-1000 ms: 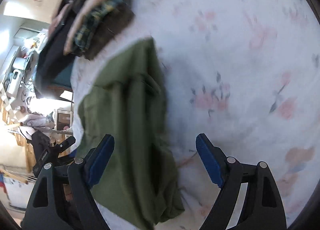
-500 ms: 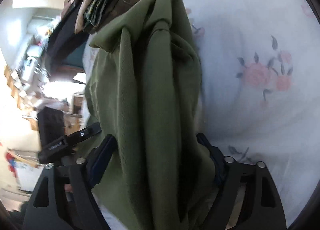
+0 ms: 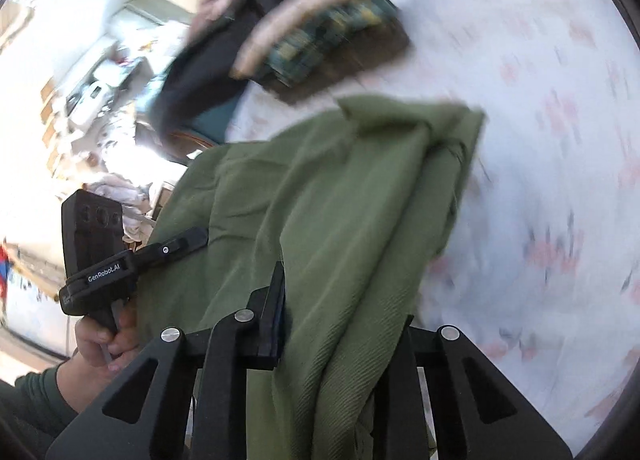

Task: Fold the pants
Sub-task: 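Carry the bundle with both tools toward the stack of folded clothes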

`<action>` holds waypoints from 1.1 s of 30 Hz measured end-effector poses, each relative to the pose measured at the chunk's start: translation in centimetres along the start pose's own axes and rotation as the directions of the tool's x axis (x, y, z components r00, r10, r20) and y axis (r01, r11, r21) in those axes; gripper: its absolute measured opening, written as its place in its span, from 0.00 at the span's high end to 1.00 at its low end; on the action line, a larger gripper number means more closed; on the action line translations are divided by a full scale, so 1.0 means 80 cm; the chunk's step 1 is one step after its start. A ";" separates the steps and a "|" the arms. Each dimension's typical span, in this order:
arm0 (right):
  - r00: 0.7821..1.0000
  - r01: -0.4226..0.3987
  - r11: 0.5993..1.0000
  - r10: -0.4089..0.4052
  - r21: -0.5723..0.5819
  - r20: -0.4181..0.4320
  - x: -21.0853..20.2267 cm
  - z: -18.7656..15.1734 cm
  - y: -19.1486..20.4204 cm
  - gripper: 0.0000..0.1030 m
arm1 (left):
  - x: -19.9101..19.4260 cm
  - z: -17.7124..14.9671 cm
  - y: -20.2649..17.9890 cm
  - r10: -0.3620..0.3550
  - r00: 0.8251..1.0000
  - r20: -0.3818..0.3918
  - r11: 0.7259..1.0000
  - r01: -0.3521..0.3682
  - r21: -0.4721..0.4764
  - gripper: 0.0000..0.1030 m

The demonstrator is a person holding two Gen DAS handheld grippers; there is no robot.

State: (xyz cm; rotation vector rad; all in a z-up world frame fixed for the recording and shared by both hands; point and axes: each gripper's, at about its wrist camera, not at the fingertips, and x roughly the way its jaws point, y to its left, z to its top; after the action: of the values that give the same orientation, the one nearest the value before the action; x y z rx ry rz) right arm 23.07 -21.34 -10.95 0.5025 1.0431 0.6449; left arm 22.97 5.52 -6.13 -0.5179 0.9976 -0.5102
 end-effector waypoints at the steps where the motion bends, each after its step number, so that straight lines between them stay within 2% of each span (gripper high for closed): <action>1: 1.000 -0.006 1.000 0.007 -0.017 0.018 -0.009 0.007 0.008 0.79 | -0.011 0.011 -0.005 -0.006 1.000 0.023 1.000 0.006 0.005 0.93; 4: 0.998 -0.014 0.997 0.019 -0.076 0.065 -0.024 0.046 0.039 0.80 | -0.022 0.049 -0.016 -0.017 0.997 0.070 1.000 0.017 0.007 0.93; 7: 0.995 -0.002 0.989 0.017 -0.148 0.101 -0.029 0.098 0.071 0.80 | -0.038 0.103 -0.027 0.000 0.993 0.121 0.997 -0.009 0.075 0.93; 10: 0.992 0.010 0.980 0.016 -0.201 0.128 -0.020 0.164 0.101 0.80 | -0.048 0.177 -0.026 0.010 0.986 0.169 0.992 -0.030 0.120 0.92; 11: 0.990 0.016 0.976 0.015 -0.217 0.141 -0.017 0.187 0.109 0.80 | -0.048 0.213 -0.024 0.011 0.983 0.186 0.990 -0.037 0.135 0.92; 12: 0.988 0.024 0.973 0.013 -0.228 0.157 -0.011 0.220 0.117 0.80 | -0.046 0.240 -0.020 0.018 0.980 0.198 0.987 -0.048 0.151 0.92; 14: 0.986 0.033 0.973 0.005 -0.230 0.165 0.006 0.274 0.122 0.80 | -0.033 0.297 -0.003 0.032 0.980 0.196 0.987 -0.063 0.149 0.92; 17: 0.988 0.046 0.976 -0.013 -0.212 0.154 0.049 0.347 0.110 0.79 | -0.001 0.387 0.032 0.093 0.978 0.187 0.979 -0.125 0.164 0.92; 19: 0.989 0.051 0.983 -0.025 -0.178 0.145 0.089 0.392 0.089 0.79 | 0.022 0.432 0.054 0.130 0.971 0.201 0.971 -0.165 0.170 0.92; 21: 0.990 0.061 0.989 -0.043 -0.136 0.134 0.132 0.427 0.067 0.79 | 0.054 0.461 0.076 0.162 0.972 0.173 0.970 -0.189 0.155 0.91; 24: 0.992 0.104 0.991 -0.097 -0.087 0.084 0.182 0.454 0.032 0.78 | 0.108 0.474 0.116 0.225 0.970 0.086 0.966 -0.234 0.110 0.89; 25: 0.991 0.122 0.990 -0.116 -0.075 0.069 0.196 0.458 0.018 0.76 | 0.125 0.474 0.132 0.230 0.971 0.067 0.967 -0.236 0.092 0.84; 26: 0.991 0.129 0.990 -0.126 -0.058 0.054 0.205 0.460 0.006 0.70 | 0.136 0.471 0.141 0.254 0.965 0.068 0.961 -0.259 0.096 0.77; 27: 0.992 0.120 0.992 -0.119 -0.036 0.037 0.212 0.463 -0.010 0.59 | 0.141 0.464 0.148 0.270 0.959 0.082 0.955 -0.278 0.100 0.72; 28: 0.991 0.125 0.992 -0.125 -0.010 0.042 0.212 0.463 -0.025 0.51 | 0.141 0.464 0.151 0.293 0.951 0.095 0.948 -0.302 0.101 0.54; 29: 0.988 0.144 0.990 -0.144 0.005 0.051 0.209 0.460 -0.034 0.32 | 0.138 0.462 0.154 0.321 0.940 0.115 0.938 -0.333 0.099 0.35; 30: 0.983 0.170 0.985 -0.170 0.004 0.063 0.202 0.459 -0.044 0.26 | 0.129 0.460 0.156 0.343 0.928 0.143 0.929 -0.358 0.097 0.28; 31: 0.981 0.180 0.984 -0.179 -0.009 0.071 0.195 0.456 -0.046 0.25 | 0.118 0.459 0.158 0.358 0.918 0.169 0.921 -0.377 0.096 0.18; 33: 0.965 0.237 0.971 -0.231 -0.038 0.125 0.169 0.453 -0.047 0.25 | 0.080 0.463 0.164 0.377 0.890 0.255 0.911 -0.406 0.071 0.18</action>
State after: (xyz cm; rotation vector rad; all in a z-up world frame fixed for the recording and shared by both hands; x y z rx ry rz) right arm 61.49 -17.43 -6.53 0.3599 0.9516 0.4260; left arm 60.55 18.02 -1.94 -0.2469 0.8071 -0.1390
